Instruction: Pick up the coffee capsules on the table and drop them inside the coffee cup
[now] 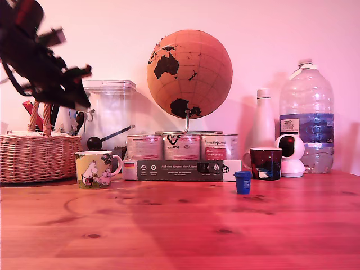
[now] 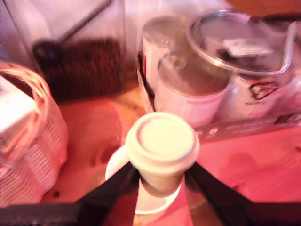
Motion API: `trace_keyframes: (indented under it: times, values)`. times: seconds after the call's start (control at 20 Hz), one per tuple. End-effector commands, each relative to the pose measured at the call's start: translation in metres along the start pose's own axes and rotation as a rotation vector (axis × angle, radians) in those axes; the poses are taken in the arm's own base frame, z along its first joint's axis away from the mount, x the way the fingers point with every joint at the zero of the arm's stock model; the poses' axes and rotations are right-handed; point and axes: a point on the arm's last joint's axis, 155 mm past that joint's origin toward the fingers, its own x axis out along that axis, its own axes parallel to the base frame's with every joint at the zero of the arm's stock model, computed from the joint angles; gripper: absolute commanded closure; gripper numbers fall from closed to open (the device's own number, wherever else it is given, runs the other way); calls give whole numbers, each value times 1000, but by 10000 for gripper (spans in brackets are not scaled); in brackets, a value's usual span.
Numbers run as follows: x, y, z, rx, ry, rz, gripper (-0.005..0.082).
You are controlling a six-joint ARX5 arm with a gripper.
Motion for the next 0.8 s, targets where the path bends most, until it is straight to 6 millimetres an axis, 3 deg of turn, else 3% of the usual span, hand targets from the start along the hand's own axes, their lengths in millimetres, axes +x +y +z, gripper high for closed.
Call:
trace_keyframes:
  times: [0.0, 0.35, 0.75]
  values:
    - [15, 2, -12, -6, 49, -3, 627]
    - [37, 8, -16, -21, 173, -6, 627]
    - [57, 13, -38, -52, 286, -15, 627]
